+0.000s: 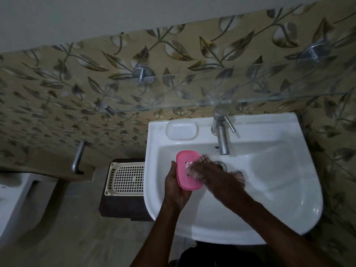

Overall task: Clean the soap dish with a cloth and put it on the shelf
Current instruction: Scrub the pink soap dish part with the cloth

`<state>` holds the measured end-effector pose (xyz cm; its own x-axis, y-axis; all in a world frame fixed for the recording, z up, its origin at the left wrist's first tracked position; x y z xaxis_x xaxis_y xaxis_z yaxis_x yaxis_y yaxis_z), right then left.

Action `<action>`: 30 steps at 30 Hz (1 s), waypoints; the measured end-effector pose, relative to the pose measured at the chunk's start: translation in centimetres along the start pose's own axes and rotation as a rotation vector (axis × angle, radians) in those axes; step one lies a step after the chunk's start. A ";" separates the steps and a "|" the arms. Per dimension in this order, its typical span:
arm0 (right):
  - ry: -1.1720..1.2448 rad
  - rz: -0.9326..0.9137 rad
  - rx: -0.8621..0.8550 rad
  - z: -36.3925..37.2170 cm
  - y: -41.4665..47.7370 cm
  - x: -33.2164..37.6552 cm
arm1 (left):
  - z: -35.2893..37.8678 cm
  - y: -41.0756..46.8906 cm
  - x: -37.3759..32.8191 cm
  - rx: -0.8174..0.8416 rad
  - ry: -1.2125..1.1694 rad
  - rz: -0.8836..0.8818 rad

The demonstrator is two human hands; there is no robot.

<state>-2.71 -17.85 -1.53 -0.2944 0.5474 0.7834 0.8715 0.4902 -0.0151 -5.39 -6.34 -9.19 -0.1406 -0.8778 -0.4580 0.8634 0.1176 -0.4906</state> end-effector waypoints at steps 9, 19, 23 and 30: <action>-0.192 0.060 -0.014 2.2 2.9 0.1 | -0.4 0.1 0.7 -0.060 0.171 -0.009; -0.288 0.434 0.008 4.6 2.9 -2.4 | -2.4 -0.3 1.6 -0.169 0.382 0.190; -0.204 0.336 0.182 4.7 1.0 -1.3 | -3.0 0.7 0.1 -0.177 0.317 0.184; 0.131 0.303 -0.119 -4.4 4.7 0.6 | -1.8 0.7 -0.6 -0.031 0.152 0.030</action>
<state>2.93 -18.24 1.64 0.0307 0.5606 0.8275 0.9533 0.2323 -0.1928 -5.54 -4.86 -10.61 -0.1889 -0.7938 -0.5781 0.8531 0.1589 -0.4970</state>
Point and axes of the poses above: each hand's wrist, its own y-axis towards the middle knuckle, its own z-axis out of the palm, x = y × z, the point moved 7 cm from there along y, towards the middle knuckle, and after that the axes turned 12 degrees about z, right-handed, at the moved point
